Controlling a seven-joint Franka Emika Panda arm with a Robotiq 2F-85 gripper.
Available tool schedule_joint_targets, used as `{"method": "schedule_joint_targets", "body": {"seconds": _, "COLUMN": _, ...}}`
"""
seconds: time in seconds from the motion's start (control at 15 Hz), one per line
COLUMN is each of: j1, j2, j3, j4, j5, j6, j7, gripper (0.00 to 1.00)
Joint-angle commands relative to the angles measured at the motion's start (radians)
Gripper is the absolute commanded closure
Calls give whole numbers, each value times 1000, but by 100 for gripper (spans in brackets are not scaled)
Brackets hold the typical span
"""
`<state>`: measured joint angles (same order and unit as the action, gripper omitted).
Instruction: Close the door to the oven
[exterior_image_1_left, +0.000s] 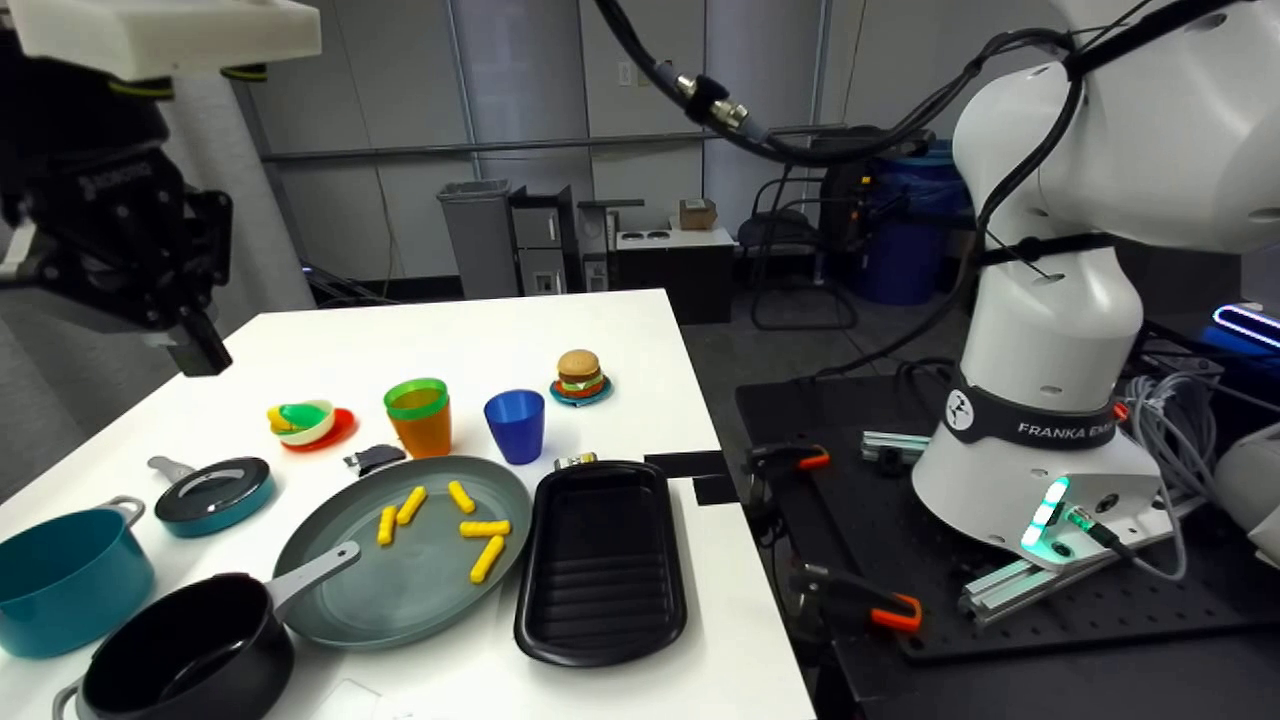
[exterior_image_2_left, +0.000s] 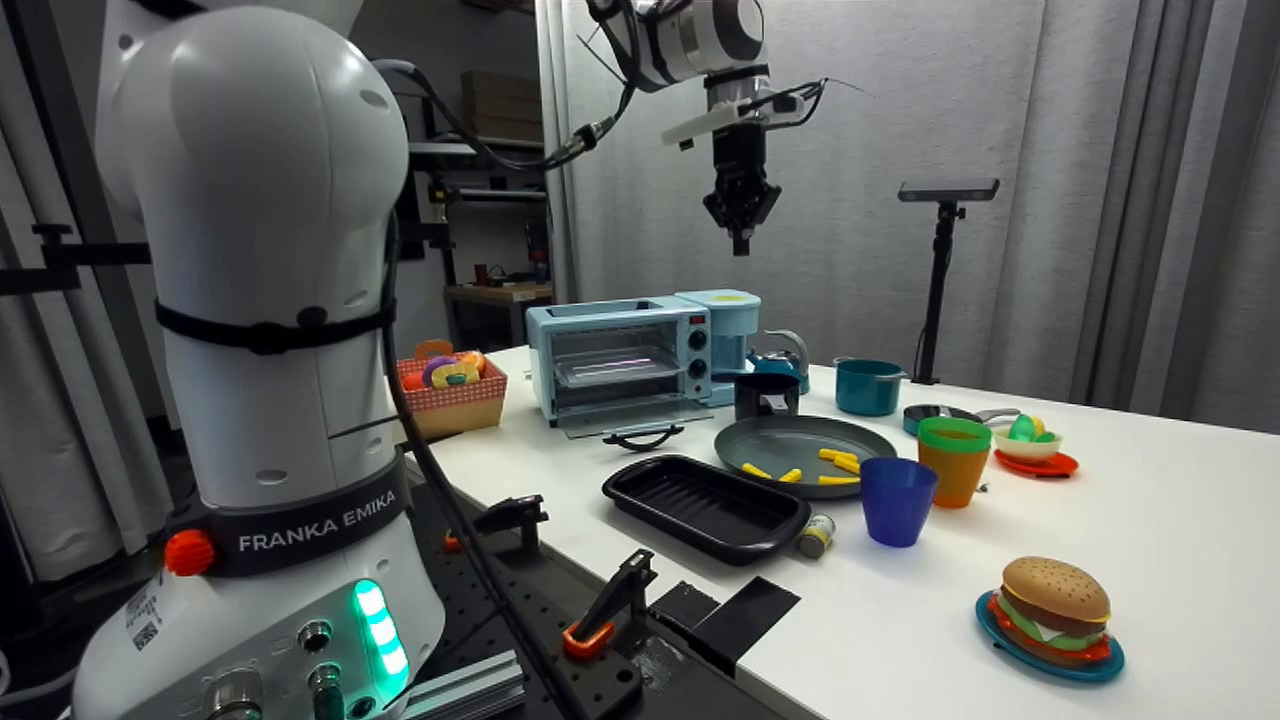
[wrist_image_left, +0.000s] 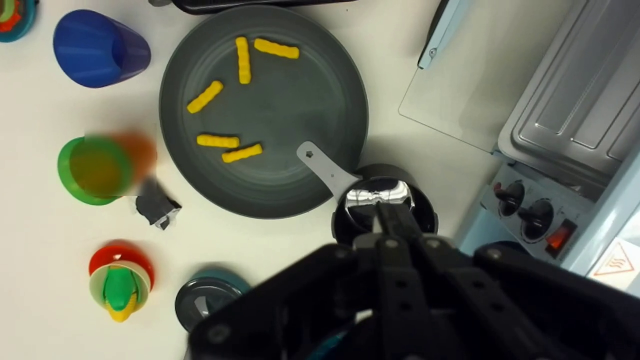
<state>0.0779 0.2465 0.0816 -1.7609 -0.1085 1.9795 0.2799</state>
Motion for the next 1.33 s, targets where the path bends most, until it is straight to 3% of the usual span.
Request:
{"method": "schedule_joint_targets", "body": {"seconds": 0.0, "j1": 15, "j2": 1, "j3": -17, "j4": -45, "j5": 11, "j6": 42, "j7": 20, "gripper": 100}}
{"method": "schedule_joint_targets", "body": {"seconds": 0.6, "j1": 25, "j2": -25, "j3": -16, "j4": -190, "j5": 33, "j6": 144, "j7": 106, "gripper": 100}}
{"method": "schedule_joint_targets", "body": {"seconds": 1.27, "j1": 53, "j2": 30, "j3": -5, "j4": -231, "j5": 51, "j6": 168, "j7": 144, "gripper": 100}}
